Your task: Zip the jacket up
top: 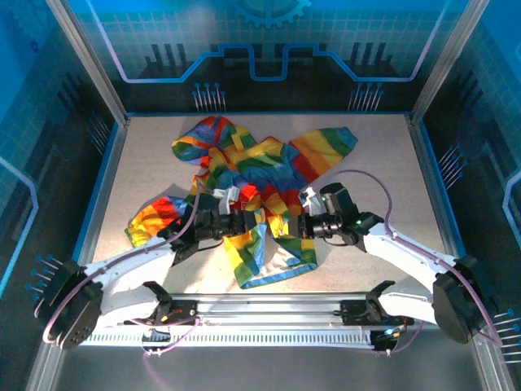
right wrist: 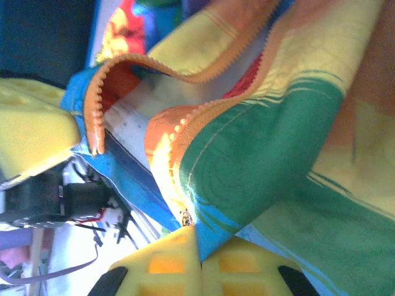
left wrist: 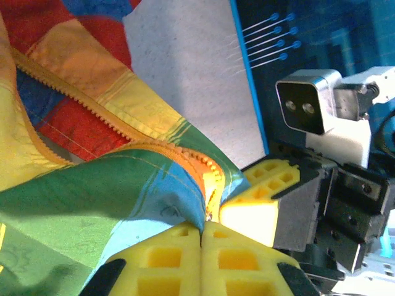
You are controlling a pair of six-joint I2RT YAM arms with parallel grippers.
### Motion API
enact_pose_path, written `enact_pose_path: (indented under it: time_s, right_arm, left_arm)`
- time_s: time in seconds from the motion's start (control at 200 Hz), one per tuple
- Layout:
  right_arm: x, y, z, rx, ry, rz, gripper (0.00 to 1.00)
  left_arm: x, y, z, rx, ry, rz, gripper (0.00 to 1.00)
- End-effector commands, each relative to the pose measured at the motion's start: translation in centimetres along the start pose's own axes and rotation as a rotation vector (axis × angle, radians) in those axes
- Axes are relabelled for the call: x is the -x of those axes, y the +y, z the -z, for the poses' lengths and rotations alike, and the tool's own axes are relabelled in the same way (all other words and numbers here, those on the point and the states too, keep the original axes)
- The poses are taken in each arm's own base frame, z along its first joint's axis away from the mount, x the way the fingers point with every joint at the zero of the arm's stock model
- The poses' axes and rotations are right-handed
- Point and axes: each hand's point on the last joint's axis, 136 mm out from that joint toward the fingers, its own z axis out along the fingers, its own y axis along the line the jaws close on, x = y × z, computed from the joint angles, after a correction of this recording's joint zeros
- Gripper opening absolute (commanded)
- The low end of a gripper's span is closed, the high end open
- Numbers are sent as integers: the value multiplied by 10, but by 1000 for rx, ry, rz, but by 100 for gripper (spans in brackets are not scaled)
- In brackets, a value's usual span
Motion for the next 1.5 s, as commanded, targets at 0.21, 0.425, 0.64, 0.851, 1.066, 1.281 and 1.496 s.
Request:
enact_pose_path:
  time_s: [0.21,0.425,0.64,0.851,1.066,1.281,1.496]
  right_arm:
    - [22,53,8,224,27,50,0]
    - [28,68,12,290,13,74,0]
    - [27,75,12,358,8,77,0]
    - [26,78,12,377,-4,95,0]
    - [25,77,9,393,1,94,0]
    - [25,74,9,408,18,76,0]
    - [30,79,12,453,-2,83,0]
  left_arm:
    - [3,-32,26,-142,-35,-138,0]
    - [4,-41,28,-223,-66,-146,0]
    - [7,-44,28,-238,-80,-163,0]
    - [9,-48,26,-258,-88,-167,0]
    - [13,-49,30,-253,-116,-186,0]
    - [14,-47,39,-264,-169,-204,0]
    - [15,-49,45,-269,-197,-243,0]
